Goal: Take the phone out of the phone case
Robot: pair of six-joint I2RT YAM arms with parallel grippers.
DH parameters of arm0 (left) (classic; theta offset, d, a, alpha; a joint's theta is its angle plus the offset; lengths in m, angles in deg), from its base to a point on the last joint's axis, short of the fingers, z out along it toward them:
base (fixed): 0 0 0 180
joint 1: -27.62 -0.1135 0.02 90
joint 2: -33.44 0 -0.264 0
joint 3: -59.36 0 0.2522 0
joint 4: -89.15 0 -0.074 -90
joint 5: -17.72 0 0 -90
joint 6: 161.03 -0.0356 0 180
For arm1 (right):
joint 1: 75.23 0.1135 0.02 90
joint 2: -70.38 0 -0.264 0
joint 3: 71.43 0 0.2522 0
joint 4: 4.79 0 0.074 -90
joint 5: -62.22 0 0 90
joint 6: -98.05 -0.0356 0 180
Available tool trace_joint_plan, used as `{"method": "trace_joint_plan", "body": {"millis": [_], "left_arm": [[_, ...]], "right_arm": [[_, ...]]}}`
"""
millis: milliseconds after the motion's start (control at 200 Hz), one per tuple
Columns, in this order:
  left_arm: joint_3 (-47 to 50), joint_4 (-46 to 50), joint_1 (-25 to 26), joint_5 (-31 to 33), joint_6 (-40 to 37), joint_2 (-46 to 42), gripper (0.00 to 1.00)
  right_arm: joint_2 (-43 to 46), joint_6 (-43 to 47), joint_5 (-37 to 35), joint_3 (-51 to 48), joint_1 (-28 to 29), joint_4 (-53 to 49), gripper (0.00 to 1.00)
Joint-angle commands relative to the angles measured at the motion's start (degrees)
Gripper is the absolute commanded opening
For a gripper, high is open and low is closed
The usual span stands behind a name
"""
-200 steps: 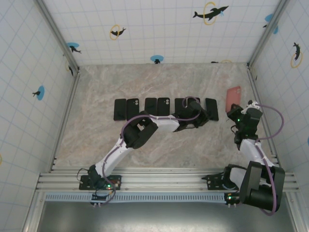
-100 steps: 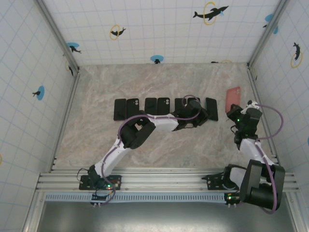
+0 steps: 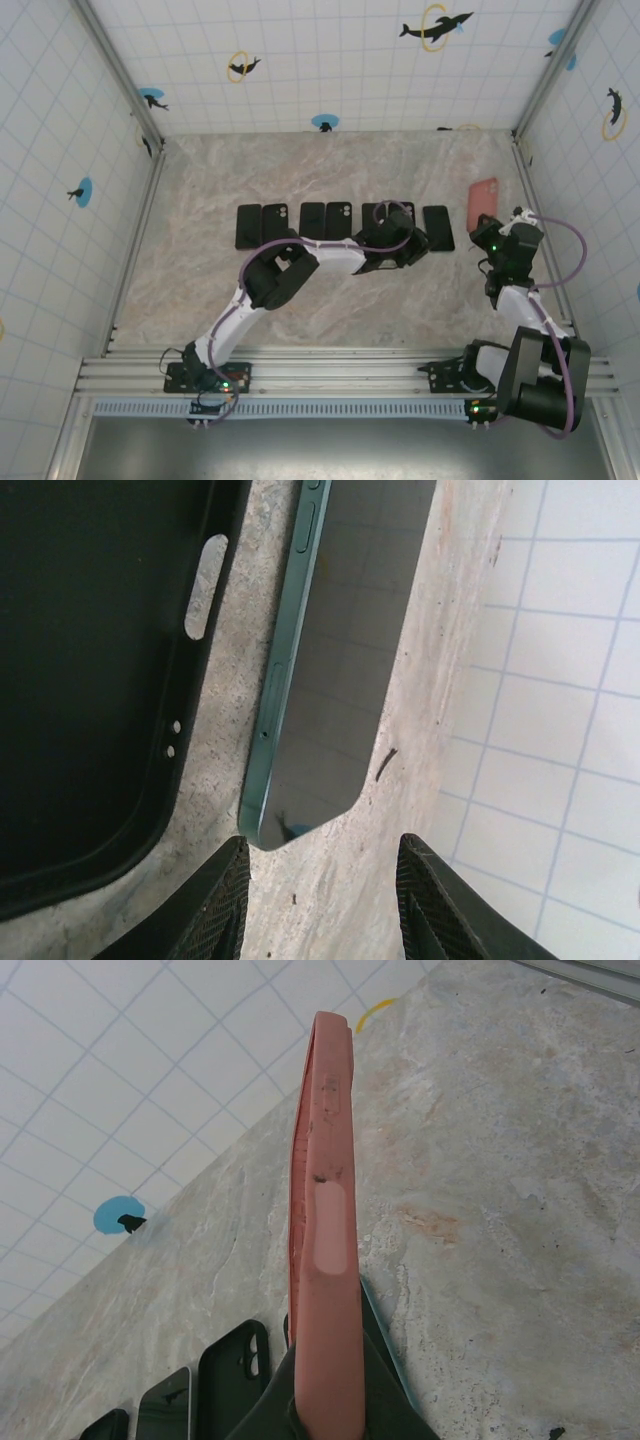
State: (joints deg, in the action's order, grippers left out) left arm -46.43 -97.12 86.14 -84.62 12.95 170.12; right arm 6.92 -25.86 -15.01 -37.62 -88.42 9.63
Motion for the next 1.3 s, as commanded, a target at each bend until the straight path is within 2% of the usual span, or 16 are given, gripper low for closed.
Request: {"method": "trace_joint_plan", "body": {"millis": [0, 305, 611, 686, 991, 1296], "left_arm": [[0.57, -0.53, 0.27, 1.43, -0.71, -4.5, 0.43], [1.94, -0.45, 0.12, 2.23, -5.57, -10.59, 0.46], [12.45, -5.66, -3.4, -0.04, -9.14, -20.76, 0.52], [13.63, -5.97, -4.33, -0.96, -9.97, -22.58, 0.53], [18.94, -6.6, -7.27, -1.57, -11.39, -28.41, 0.75], [21.7, -8.37, -8.86, -3.72, -11.56, -30.16, 0.78]], "right_arm": [[-0.85, 0.15, 0.45, -1.33, -0.35, 2.58, 0.0], [-6.54, 1.22, 5.63, 0.04, -1.55, 3.88, 0.0], [-13.13, 2.02, 8.76, 2.43, -3.87, 4.51, 0.0], [-14.93, 2.95, 11.64, 3.21, -4.53, 4.44, 0.0], [-22.09, 4.97, 17.37, 6.71, -6.43, 4.51, 0.0], [-27.17, 5.51, 19.57, 9.34, -7.18, 4.8, 0.0]]}}
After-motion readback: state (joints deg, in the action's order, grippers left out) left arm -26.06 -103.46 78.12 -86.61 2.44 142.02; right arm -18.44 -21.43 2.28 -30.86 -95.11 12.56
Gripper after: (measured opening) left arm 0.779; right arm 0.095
